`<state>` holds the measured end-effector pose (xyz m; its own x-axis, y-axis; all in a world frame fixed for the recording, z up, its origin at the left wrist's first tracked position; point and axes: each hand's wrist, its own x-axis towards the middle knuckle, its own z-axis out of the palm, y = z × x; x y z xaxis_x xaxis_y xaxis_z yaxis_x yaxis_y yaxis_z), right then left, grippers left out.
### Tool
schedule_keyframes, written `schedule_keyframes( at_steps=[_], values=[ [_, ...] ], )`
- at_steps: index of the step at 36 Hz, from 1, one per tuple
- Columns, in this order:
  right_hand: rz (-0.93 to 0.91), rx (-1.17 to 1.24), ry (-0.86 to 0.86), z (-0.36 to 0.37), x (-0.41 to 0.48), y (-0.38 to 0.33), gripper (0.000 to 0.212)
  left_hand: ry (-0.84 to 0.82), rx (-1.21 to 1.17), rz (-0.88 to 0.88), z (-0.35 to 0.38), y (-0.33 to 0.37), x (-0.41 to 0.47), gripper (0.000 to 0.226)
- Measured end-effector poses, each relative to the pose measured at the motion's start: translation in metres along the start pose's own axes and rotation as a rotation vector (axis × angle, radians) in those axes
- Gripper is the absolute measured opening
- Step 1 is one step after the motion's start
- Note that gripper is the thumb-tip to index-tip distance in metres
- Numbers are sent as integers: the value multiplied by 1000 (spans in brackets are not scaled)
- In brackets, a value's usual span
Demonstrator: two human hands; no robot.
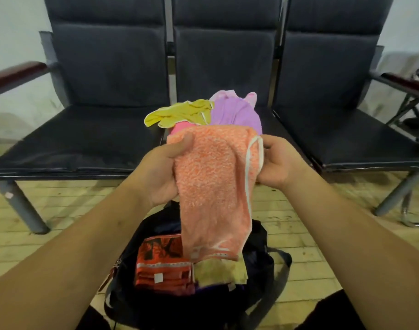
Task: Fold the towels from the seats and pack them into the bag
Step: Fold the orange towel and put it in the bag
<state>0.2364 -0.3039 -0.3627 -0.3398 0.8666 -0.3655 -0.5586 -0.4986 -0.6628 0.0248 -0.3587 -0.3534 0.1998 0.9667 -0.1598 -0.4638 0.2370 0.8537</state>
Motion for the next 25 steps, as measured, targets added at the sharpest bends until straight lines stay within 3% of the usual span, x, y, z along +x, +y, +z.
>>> schedule_keyframes(
  at_steps=[2,5,9,12,17,20,22,25],
  values=[
    [12,-8,-72,0,-2,-1,41,26,18,0,1,4,4,22],
    [47,-269,-221,7,-5,-2,62,81,135,0,-3,4,9,21],
    [-59,-742,-106,9,-4,16,30,101,201,-21,-3,4,9,26],
    [-125,-673,-16,4,-4,18,33,104,206,-10,1,8,8,25],
    [-124,-273,-109,6,-14,6,51,106,93,-10,0,17,7,23],
    [-88,-172,-130,3,-16,11,47,84,2,6,2,17,4,21],
    [-41,-184,-130,3,-16,18,43,88,-55,18,2,17,4,19],
    [32,-397,-202,5,-19,28,44,111,-94,20,-3,18,5,24]
  ],
)
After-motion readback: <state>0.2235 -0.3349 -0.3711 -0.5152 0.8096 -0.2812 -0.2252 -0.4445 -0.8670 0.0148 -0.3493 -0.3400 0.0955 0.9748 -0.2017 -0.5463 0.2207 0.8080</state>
